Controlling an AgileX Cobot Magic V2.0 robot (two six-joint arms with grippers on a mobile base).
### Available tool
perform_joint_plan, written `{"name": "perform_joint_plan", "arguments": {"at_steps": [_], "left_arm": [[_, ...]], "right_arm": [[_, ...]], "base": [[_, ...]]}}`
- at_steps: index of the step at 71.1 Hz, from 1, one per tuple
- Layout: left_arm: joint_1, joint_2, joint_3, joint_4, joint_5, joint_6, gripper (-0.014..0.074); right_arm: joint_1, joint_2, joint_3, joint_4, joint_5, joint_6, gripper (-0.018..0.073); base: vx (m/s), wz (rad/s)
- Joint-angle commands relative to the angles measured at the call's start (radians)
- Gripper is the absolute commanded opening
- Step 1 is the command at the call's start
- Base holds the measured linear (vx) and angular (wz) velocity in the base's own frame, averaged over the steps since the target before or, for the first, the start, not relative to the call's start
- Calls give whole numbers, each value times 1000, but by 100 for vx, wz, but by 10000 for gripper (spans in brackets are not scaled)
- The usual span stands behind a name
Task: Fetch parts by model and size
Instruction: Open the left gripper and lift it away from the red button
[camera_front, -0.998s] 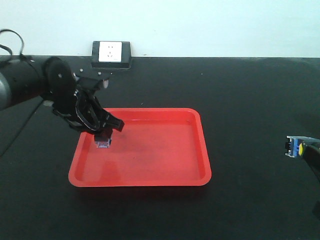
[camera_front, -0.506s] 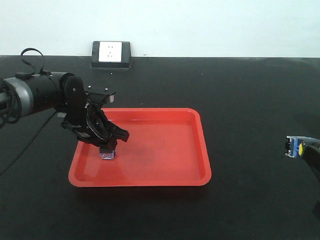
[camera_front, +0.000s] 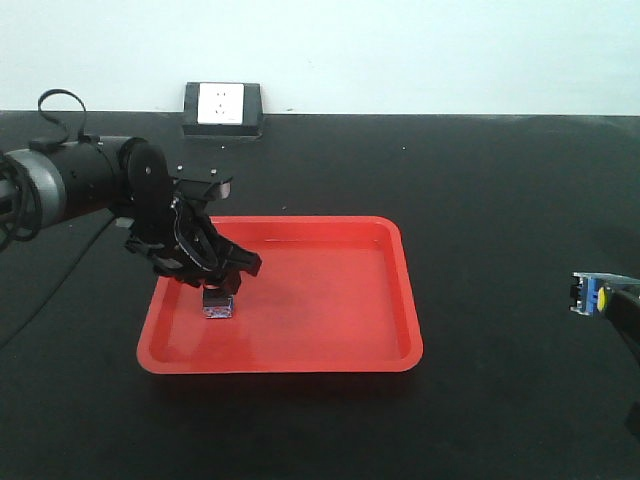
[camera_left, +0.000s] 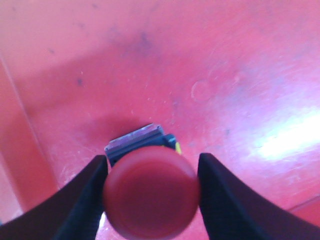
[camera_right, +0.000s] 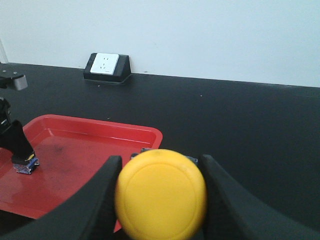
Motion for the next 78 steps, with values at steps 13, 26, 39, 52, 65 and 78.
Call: {"name": "perform_joint_plan", "arguments": {"at_steps": [13, 26, 39, 52, 65, 78], "left_arm": [[-6, -183, -88, 3, 13, 4, 391], [-6, -319, -85, 57, 25, 3, 391], [-6, -484, -39, 62, 31, 3, 391], [-6, -697, 92, 79, -33, 3, 391], [-6, -936, 301, 107, -138, 4, 391], [-6, -1192, 536, 106, -276, 17, 391]], "right_arm": [[-3, 12, -33, 0, -78, -6, -10], [-3, 12, -33, 0, -78, -6, -10], [-3, 12, -33, 0, -78, -6, -10], [-3, 12, -33, 0, -78, -6, -10], [-3, 12, -33, 0, -78, -6, -10], [-3, 12, -33, 0, -78, -6, -10]], "base": [[0, 0], [0, 0], [0, 0], [0, 0], [0, 0], [0, 0]]}}
